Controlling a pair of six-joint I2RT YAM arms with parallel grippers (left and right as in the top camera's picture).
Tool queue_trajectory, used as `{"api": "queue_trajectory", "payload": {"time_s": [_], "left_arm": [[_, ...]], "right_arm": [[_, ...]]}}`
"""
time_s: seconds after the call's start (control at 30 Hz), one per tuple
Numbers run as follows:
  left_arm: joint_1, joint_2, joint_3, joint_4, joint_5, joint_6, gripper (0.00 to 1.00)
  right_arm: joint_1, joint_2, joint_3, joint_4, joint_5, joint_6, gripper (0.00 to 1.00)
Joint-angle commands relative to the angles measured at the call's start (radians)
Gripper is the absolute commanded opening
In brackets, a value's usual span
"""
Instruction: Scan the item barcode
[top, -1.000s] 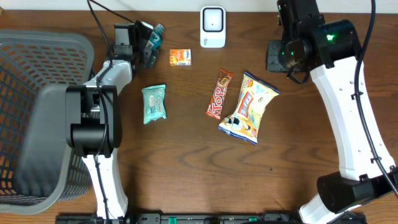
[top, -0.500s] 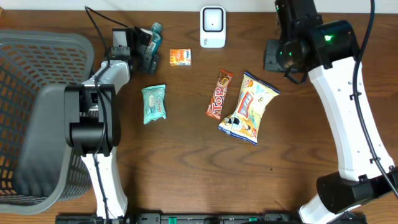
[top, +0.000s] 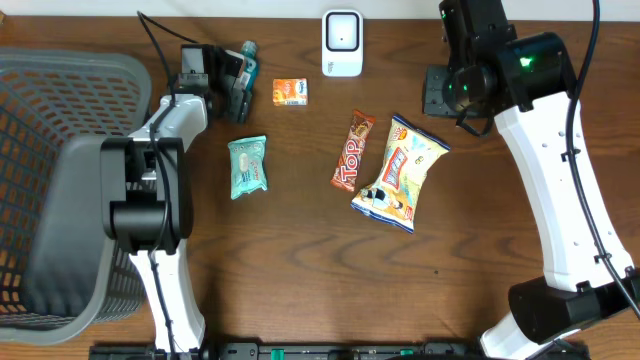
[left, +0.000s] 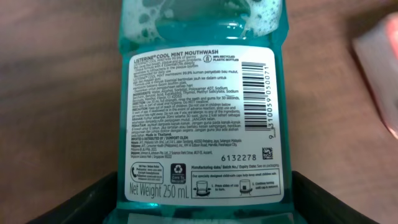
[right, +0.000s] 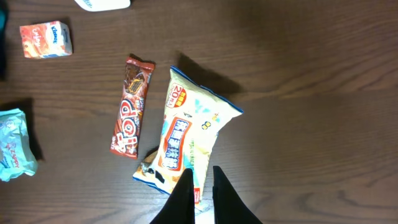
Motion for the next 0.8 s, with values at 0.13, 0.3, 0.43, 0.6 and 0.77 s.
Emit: {"api": "queue_trajectory", "payload": {"time_s": [0.13, 0.3, 0.43, 0.6, 0.77], "left_arm": [[-0.01, -0.317, -0.001, -0.117, -0.015, -0.055, 0.59], [-0.055, -0.473, -0.001, -0.228, -0.011, -0.071, 0.59], [-0.119, -0.556, -0.001, -0.328, -0.011, -0.073, 0.59], [-0.202, -0.585, -0.001, -0.367, -0.011, -0.146, 0.59], [-0.328, -0.584, -0.003, -0.435, 0.004, -0.238, 0.58]], "right_arm": [[0.004, -0.005, -0.003, -0.02, -0.002, 0.013, 0.06], [0.003, -0.005, -0.003, -0.027, -0.002, 0.013, 0.06], [0.003, -0.005, -0.003, -0.034, -0.002, 0.012, 0.05], [0.003, -0.005, -0.003, -0.047, -0.002, -0.014, 0.05], [0.002, -0.005, -0.003, -0.053, -0.001, -0.058, 0.05]]}}
